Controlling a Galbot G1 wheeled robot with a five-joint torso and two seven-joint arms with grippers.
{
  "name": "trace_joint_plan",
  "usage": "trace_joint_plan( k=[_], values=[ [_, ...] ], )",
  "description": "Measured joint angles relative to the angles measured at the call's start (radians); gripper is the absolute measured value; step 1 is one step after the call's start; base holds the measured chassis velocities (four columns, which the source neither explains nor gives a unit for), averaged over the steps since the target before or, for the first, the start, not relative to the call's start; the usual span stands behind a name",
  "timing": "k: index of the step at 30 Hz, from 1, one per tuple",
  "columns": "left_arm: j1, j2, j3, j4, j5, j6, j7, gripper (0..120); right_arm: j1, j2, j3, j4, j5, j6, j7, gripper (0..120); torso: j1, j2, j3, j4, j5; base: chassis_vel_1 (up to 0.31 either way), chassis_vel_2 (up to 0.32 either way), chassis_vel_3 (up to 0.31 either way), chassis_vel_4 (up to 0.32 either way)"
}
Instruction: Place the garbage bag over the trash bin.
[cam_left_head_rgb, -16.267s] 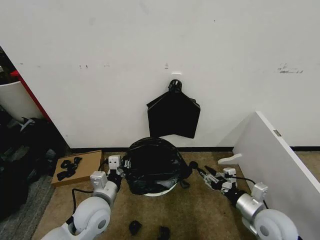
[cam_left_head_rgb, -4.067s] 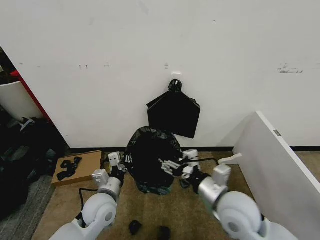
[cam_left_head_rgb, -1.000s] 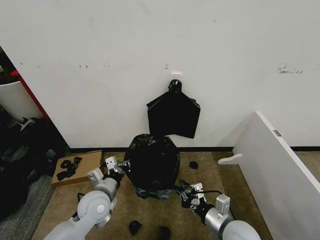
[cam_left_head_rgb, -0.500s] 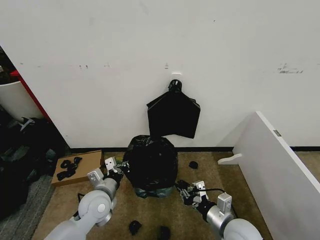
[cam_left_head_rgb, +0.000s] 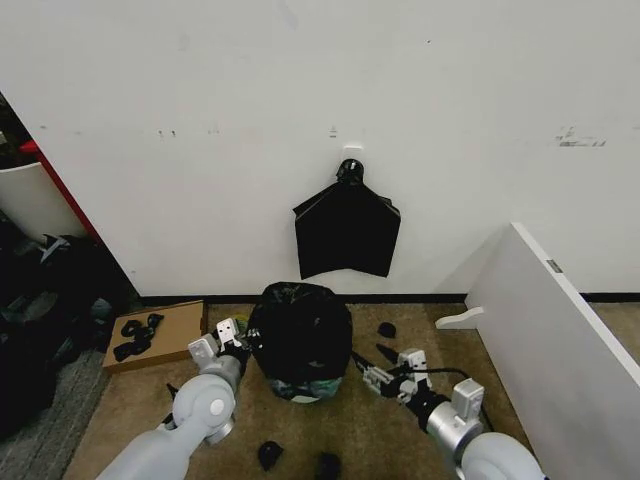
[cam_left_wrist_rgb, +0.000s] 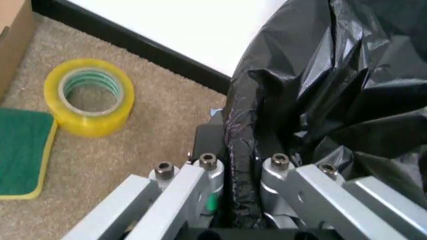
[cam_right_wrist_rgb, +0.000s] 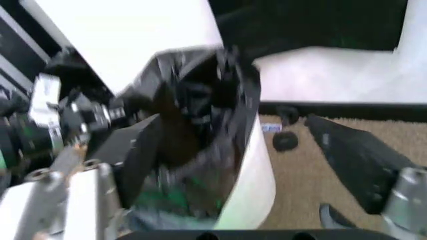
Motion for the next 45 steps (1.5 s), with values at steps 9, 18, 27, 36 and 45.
trace_joint_plan(
  k=[9,18,27,36,45],
  values=[
    [0.026,-0.002,-0.013,0.000,-0.030,0.017,0.037,27,0.001,0.011,0.028,0.014,0.025,-0.004,0.003,100,0.000,0.000,0.000,-0.0001,-0.0001,0.000,0.000,0.000,0.000],
    [0.070,0.033,-0.043,-0.072,-0.051,0.017,0.072,60,0.000,0.031,0.027,0.014,0.022,-0.005,0.003,100,0.000,0.000,0.000,-0.0002,-0.0001,0.000,0.000,0.000,0.000],
    [0.164,0.054,-0.055,-0.154,0.320,-0.098,0.170,93,-0.012,0.119,0.069,-0.003,-0.121,0.063,0.001,100,0.000,0.000,0.000,-0.0004,-0.0002,0.000,0.000,0.000,0.000],
    [0.326,0.007,-0.076,-0.173,0.840,-0.370,0.207,100,-0.139,0.283,0.226,-0.022,-0.437,0.321,0.055,100,0.000,0.000,0.000,-0.0005,-0.0001,0.000,0.000,0.000,0.000],
    [0.475,-0.091,-0.147,-0.222,0.999,-0.478,0.212,100,-0.335,0.445,0.332,0.003,-0.676,0.579,0.030,100,0.000,0.000,0.000,-0.0004,0.0000,0.000,0.000,0.000,0.000]
  ],
)
